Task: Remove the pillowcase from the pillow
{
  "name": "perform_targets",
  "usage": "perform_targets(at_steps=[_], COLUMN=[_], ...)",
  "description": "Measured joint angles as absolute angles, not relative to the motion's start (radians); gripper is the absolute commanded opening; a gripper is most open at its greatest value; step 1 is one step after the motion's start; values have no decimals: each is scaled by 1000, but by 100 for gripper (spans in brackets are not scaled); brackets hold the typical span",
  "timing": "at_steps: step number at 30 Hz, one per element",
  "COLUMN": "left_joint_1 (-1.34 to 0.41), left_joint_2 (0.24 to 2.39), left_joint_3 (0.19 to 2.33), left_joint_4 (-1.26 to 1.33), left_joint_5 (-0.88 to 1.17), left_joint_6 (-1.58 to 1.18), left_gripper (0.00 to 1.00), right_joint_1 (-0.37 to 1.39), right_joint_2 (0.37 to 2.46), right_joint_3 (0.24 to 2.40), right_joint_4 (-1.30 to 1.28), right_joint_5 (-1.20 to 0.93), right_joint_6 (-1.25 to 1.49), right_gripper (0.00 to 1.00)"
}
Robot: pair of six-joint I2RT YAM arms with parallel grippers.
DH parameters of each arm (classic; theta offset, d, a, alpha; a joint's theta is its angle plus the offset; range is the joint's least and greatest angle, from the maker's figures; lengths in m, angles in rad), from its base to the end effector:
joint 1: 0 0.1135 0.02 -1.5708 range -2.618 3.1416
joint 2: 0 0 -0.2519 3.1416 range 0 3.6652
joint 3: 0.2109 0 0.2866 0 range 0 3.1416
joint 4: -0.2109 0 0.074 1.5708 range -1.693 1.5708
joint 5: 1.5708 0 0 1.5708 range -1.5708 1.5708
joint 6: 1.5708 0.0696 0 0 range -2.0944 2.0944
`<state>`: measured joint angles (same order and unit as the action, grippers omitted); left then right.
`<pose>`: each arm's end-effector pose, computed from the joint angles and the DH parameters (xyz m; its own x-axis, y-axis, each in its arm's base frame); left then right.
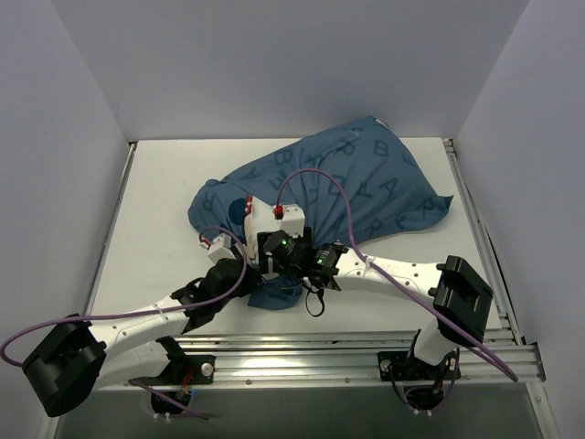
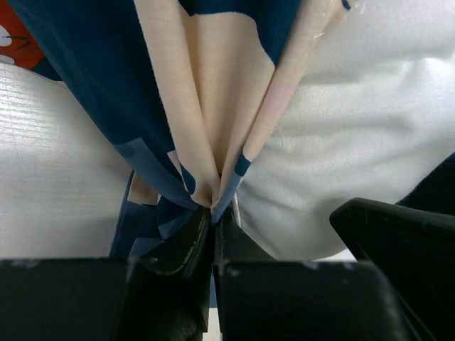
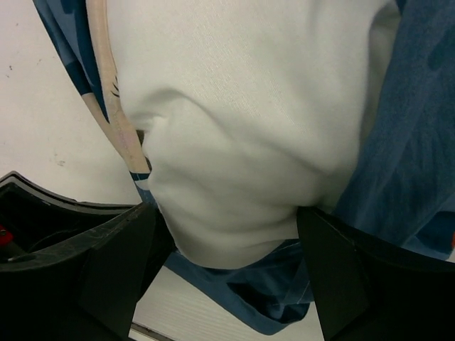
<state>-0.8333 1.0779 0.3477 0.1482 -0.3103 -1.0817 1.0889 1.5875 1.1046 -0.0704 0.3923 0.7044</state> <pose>0.1951 -0.1832 0.1161 -0.6444 -0.5407 -0.5406 -0.0757 0.7487 -0.6586 0.2173 0.3580 0.2157 -0.6182 0.1092 -0.7784 -0.3513 0.8475 0.3979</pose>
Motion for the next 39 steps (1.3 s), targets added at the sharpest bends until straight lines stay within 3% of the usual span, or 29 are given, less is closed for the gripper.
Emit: perform_targets(at_steps=[7,14,17,18,20,39], left_joint_1=[-833,-834,-834,-834,-834,-834], left_joint_2=[1078,1073,1071,1070,1070,1095], left_joint_3=[344,332,329,328,328,367], left_joint_4=[168,167,168,168,169,245], left_joint_5=[-310,-308,-308,-308,-306,-314], left_joint_6=[-1089,-1090,-1092,-1093,-1093,-1063], left_gripper=[9,9,9,9,9,9], right_joint_1=[1088,1080,1062,1053,1032,888], right_joint_2=[1636,1730,1732,1732,1732,1724], right_joint_3=[1110,1113,1096,1088,1069,1069], right_joint_4=[-29,-3,13,25,56,276], right_joint_5=[388,379,369,362,335,94], right_joint_6=[711,715,719,721,725,716], right_gripper=[85,84,45,24,0,0])
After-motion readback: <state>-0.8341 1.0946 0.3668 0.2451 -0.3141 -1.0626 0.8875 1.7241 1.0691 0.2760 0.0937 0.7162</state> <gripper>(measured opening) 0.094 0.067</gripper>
